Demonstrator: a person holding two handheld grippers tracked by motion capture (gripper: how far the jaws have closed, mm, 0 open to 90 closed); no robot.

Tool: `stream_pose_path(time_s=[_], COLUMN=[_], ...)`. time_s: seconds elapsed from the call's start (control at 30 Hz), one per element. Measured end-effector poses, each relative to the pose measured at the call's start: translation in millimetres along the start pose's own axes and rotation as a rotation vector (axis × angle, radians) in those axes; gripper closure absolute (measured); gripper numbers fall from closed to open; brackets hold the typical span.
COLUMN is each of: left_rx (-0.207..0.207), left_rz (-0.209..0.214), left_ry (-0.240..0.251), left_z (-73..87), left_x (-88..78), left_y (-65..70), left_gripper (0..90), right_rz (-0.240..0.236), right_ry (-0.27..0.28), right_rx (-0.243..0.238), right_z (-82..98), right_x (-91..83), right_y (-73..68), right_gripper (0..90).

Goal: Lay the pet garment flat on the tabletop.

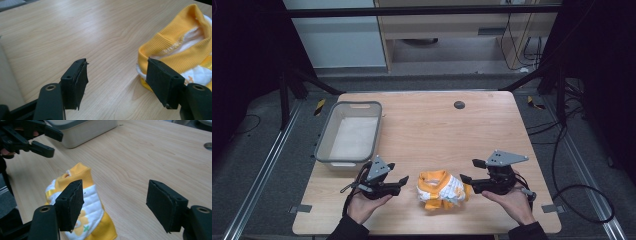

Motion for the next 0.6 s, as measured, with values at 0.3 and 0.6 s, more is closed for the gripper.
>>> stream_pose_path(time_s=[0.3,0.6], left_rx=[0.039,0.066], left_rz=[0.062,0.1], left_ry=[-0.025,-0.058], left_z=[-1.6,6.0], left_x=[9.0,16.4], left_y=[23.1,36.2], left_gripper=[31.1,29.9], right_rz=[-0.062,-0.11], right_ry=[-0.013,-0.051], right_rx=[-0.003,-0.006], right_z=[4.5,13.5], right_x=[12.1,25.4], right_y=[-10.4,-18.2], right_gripper=[29.1,28.5])
Point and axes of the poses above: each handheld gripper's, and its own axes: x roughly forward along the jaws, z roughly out of its underside, y roughly to its right, the point moved 10 cm from there along x, roughly forward along the jaws, and after that the axes turned 13 degrees about -z, right-handed, at the moved point
